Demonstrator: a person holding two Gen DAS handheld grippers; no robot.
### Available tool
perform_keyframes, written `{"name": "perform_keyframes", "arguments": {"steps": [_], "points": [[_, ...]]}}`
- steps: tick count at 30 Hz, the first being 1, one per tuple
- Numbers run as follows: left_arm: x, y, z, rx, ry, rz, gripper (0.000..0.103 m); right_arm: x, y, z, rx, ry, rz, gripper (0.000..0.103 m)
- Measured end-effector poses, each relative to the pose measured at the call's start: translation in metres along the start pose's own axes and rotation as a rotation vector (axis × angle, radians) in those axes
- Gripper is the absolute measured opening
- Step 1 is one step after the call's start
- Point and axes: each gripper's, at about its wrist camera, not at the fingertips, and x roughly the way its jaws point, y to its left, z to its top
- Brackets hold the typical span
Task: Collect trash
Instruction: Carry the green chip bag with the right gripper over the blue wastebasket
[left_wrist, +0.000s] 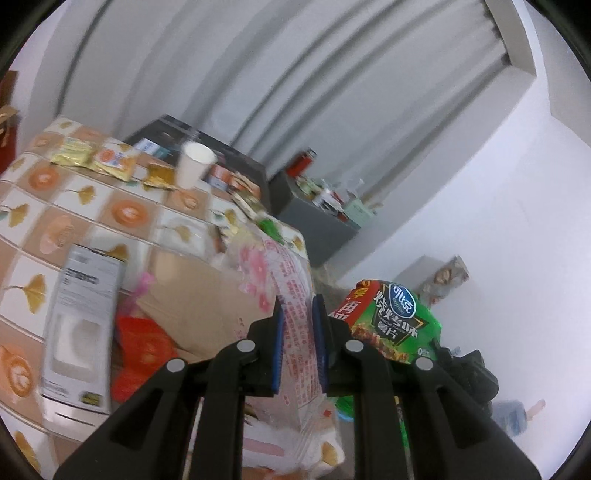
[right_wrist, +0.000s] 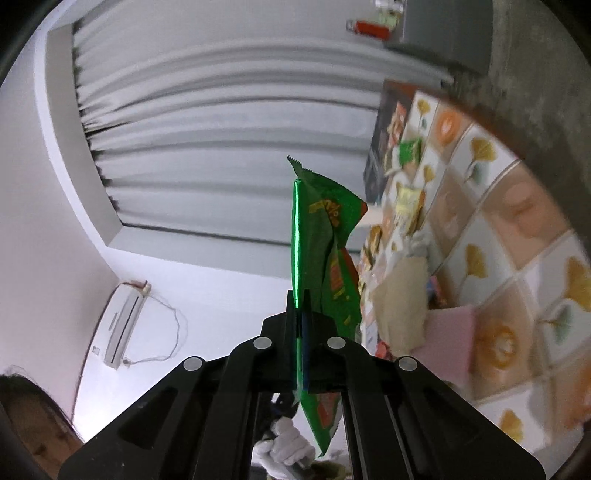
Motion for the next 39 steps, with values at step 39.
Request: {"name": "perform_keyframes", "arguments": {"steps": [39], "points": [[0.348,-0.3,-0.2,0.558,0.574,-0.121,0.014,-0.298,-0.104,0.062,0.007,-0.638,-0.382,0.0]]}}
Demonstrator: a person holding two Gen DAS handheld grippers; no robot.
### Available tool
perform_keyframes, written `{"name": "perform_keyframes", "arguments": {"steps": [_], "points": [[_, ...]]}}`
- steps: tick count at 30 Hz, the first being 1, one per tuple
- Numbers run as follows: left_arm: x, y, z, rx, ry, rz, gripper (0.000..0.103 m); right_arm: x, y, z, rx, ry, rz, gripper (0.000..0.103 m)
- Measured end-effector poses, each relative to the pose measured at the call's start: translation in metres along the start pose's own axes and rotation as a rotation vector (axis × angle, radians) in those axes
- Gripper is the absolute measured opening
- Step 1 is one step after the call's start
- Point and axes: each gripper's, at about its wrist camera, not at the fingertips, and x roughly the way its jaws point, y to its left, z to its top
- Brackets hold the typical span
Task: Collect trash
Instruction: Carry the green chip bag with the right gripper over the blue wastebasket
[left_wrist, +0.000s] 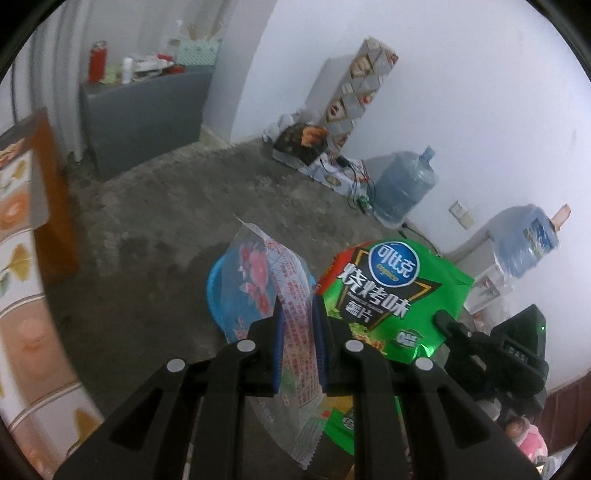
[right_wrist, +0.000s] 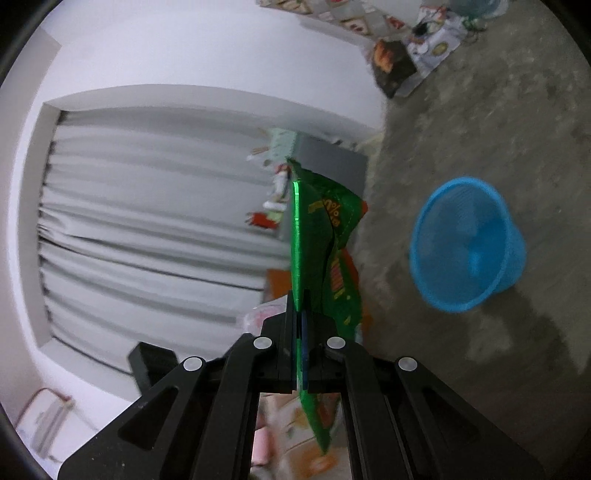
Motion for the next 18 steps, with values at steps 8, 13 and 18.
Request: {"name": "perform_keyframes", "arguments": {"steps": [8,13,18], "points": [[0.084,0.003,0.017,-0.011,0.102,0.018,0.014,0.039,-0.025,0.03,-0.057,-0.016,-0.15,0.0],[0.13,0.012,0.028,-0.025,0.146,0.038,0.014,0.072,-0.036,0.042,-0.112,-0.018,-0.253,0.0],[0.176,0.02,0.04,-0.028,0.183,0.089,0.033,0.095,-0.05,0.056,-0.165,-0.046,-0.343,0.015]]}}
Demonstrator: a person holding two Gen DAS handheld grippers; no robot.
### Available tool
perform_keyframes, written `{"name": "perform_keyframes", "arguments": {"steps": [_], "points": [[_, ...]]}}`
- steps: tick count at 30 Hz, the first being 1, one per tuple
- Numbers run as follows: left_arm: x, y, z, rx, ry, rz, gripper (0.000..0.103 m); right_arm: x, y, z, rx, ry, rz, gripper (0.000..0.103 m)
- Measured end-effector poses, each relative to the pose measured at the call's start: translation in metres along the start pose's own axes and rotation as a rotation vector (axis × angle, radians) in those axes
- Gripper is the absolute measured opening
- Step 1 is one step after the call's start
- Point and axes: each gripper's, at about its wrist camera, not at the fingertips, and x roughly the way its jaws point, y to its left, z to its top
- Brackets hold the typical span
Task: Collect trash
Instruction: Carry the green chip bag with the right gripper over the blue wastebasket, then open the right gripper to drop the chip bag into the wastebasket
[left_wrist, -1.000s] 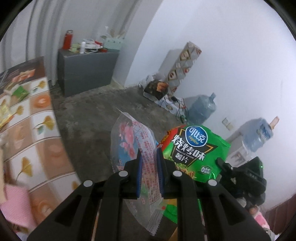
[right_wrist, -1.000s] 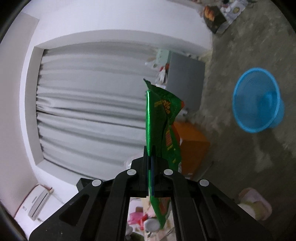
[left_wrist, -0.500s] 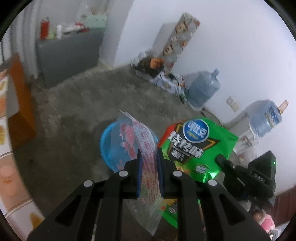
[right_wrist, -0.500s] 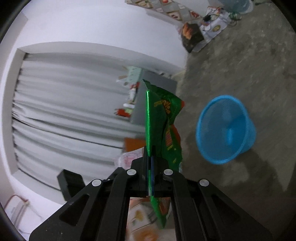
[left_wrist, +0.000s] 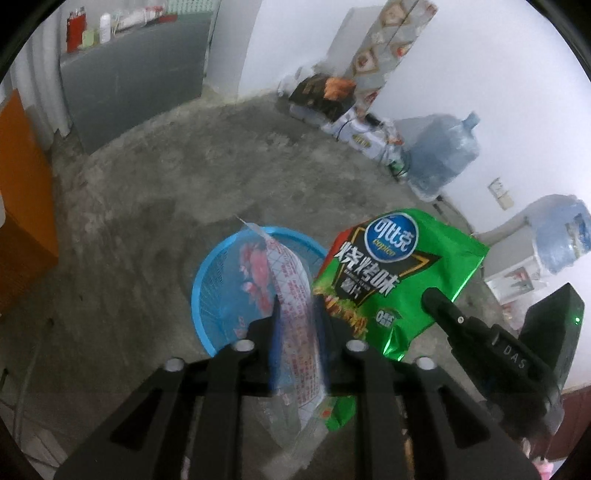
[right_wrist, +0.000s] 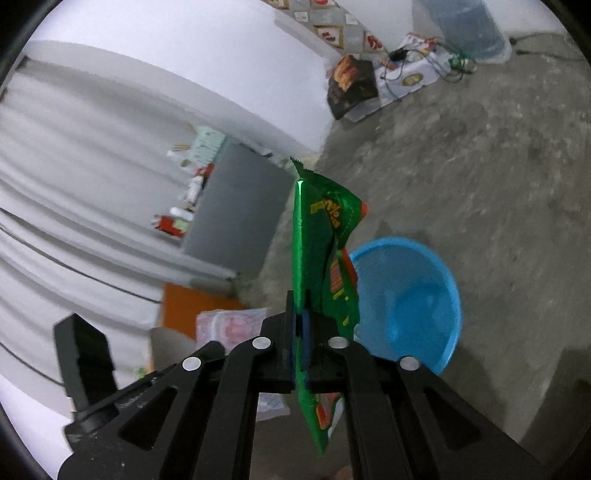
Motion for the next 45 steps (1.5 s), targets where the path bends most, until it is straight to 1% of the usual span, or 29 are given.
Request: {"name": "perform_keyframes", "arguments": {"steps": [1,2,3,4,5,8,12,17,20,21,26,29,32,34,35,37,39,41,43,45], "points": [[0.008,0.002,0.002,-0.01,0.011,0.023,0.051,0.007,-0.005,0.0,-0.015,0.003,-0.027,0.035],[0.015,0.007,0.002,-0.029,0.005,0.059,0.057,0.02,-0.014,-0.002,-0.024,0.022,-0.068,0.042],[0.018,0.008,0.003,-0.041,-0.002,0.072,0.057,0.024,-0.021,-0.005,-0.017,0.036,-0.095,0.046],[0.02,0.011,0.001,-0.055,-0.002,0.075,0.057,0.031,-0.033,-0.009,0.003,0.059,-0.138,0.046],[0.021,0.015,-0.001,-0.075,0.005,0.068,0.058,0.034,-0.039,-0.011,0.017,0.072,-0.154,0.046],[0.019,0.022,-0.004,-0.108,0.012,0.041,0.058,0.02,-0.061,-0.023,0.065,0.069,-0.146,0.046],[-0.002,0.021,-0.007,-0.105,-0.019,0.03,0.058,-0.005,-0.069,-0.026,0.083,0.049,-0.142,0.047],[-0.039,0.019,-0.016,-0.091,-0.059,0.014,0.058,-0.031,-0.067,-0.029,0.071,0.03,-0.153,0.047],[-0.069,0.02,-0.024,-0.084,-0.087,-0.006,0.058,-0.044,-0.059,-0.033,0.055,0.018,-0.159,0.047],[-0.085,0.021,-0.029,-0.078,-0.102,-0.012,0.058,-0.046,-0.056,-0.033,0.047,0.015,-0.161,0.047],[-0.152,0.029,-0.056,-0.062,-0.181,-0.046,0.058,-0.064,-0.033,-0.041,-0.041,-0.011,-0.165,0.047],[-0.187,0.033,-0.076,-0.051,-0.219,-0.039,0.058,-0.076,-0.01,-0.049,-0.13,-0.028,-0.175,0.052],[-0.225,0.043,-0.103,-0.066,-0.269,-0.03,0.061,-0.084,0.018,-0.058,-0.242,-0.047,-0.179,0.058],[-0.254,0.055,-0.127,-0.091,-0.318,-0.03,0.061,-0.089,0.045,-0.066,-0.339,-0.061,-0.171,0.067],[-0.268,0.061,-0.14,-0.104,-0.346,-0.028,0.064,-0.09,0.054,-0.068,-0.368,-0.067,-0.166,0.07],[-0.289,0.072,-0.16,-0.118,-0.384,-0.022,0.066,-0.095,0.08,-0.076,-0.447,-0.083,-0.128,0.082],[-0.318,0.088,-0.188,-0.139,-0.437,0.005,0.068,-0.101,0.107,-0.087,-0.53,-0.092,-0.101,0.086],[-0.341,0.106,-0.214,-0.166,-0.488,0.046,0.072,-0.105,0.131,-0.1,-0.61,-0.082,-0.06,0.088],[-0.362,0.126,-0.24,-0.2,-0.531,0.096,0.073,-0.106,0.145,-0.112,-0.652,-0.056,-0.032,0.089],[-0.381,0.145,-0.267,-0.232,-0.575,0.156,0.073,-0.105,0.163,-0.126,-0.701,-0.001,0.016,0.089]]}}
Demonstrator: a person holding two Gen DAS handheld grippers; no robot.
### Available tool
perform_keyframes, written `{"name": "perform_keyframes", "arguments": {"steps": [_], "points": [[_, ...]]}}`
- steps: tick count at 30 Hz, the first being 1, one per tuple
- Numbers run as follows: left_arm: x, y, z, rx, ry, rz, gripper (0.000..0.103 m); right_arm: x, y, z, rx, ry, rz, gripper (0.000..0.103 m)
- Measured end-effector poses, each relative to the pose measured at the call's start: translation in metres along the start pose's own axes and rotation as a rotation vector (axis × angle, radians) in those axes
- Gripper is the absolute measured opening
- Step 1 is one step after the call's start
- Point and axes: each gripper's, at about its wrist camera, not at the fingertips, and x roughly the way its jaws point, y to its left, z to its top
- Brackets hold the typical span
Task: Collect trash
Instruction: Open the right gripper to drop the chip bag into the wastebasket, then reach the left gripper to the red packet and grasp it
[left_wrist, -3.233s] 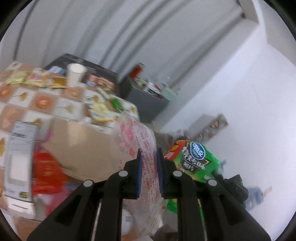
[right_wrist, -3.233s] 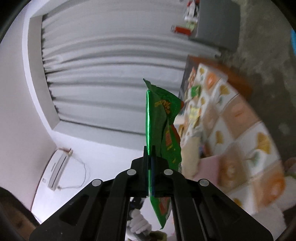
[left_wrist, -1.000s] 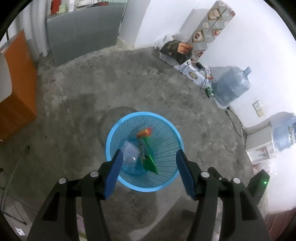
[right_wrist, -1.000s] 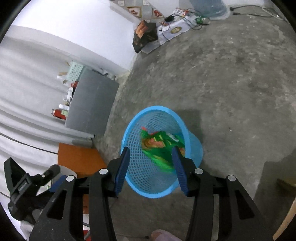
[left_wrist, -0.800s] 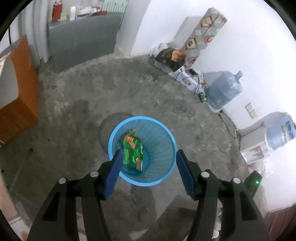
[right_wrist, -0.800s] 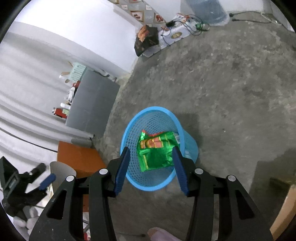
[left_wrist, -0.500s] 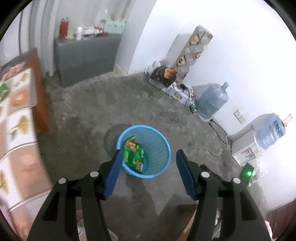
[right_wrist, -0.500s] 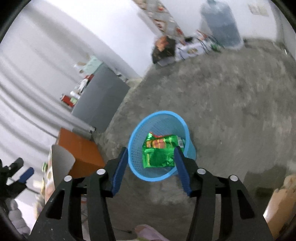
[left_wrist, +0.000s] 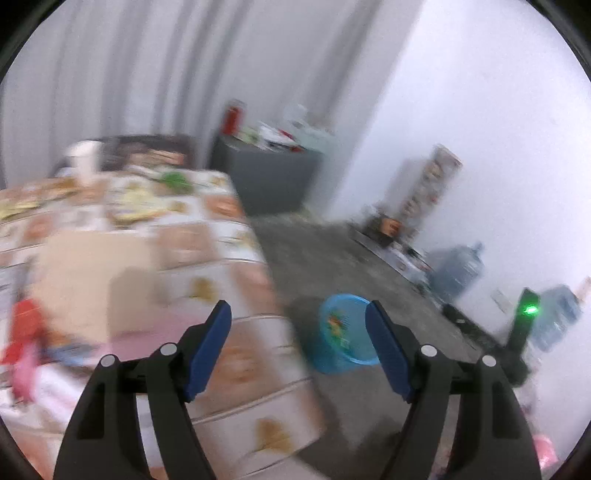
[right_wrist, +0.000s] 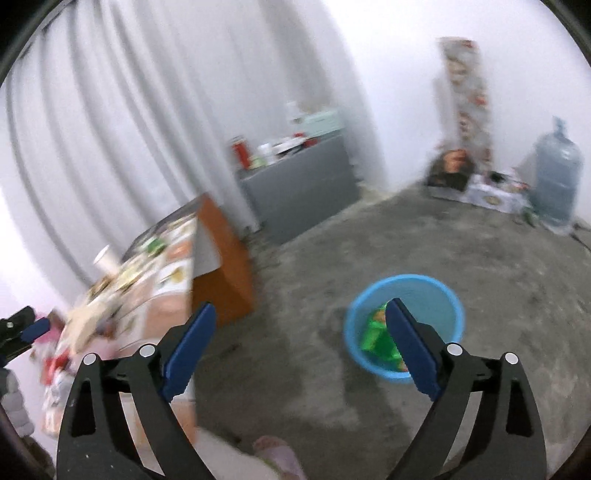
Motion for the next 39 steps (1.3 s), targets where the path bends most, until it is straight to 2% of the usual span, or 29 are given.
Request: {"name": "perform_keyframes", "arguments": {"steps": [5,9,12,16,21,28,32,34,39], "points": [[-0.053,0.07,-0.026,-0.06,-0.089,0.163,0.073,0.013,0.055,0.001,-0.081,0.079,0.125,0.089],[-0.076,0.123,-0.042,-0.123,-0.122,0.256,0.073,0.022,0.114,0.0,-0.179,0.125,0.206,0.089],[-0.08,0.155,-0.049,-0.182,-0.12,0.281,0.073,0.038,0.159,-0.004,-0.252,0.172,0.283,0.089],[-0.079,0.187,-0.058,-0.244,-0.115,0.27,0.073,0.074,0.215,-0.008,-0.284,0.275,0.37,0.089],[-0.073,0.196,-0.062,-0.229,-0.104,0.266,0.073,0.136,0.258,-0.016,-0.207,0.454,0.46,0.088],[-0.05,0.197,-0.058,-0.119,-0.059,0.33,0.073,0.207,0.286,-0.034,-0.16,0.618,0.441,0.077],[-0.042,0.199,-0.057,-0.085,-0.034,0.373,0.073,0.225,0.287,-0.04,-0.113,0.677,0.433,0.07],[-0.042,0.198,-0.057,-0.075,-0.035,0.393,0.072,0.23,0.288,-0.043,-0.106,0.67,0.443,0.065],[-0.04,0.2,-0.057,-0.046,-0.025,0.404,0.062,0.235,0.292,-0.047,-0.103,0.686,0.446,0.055]]}}
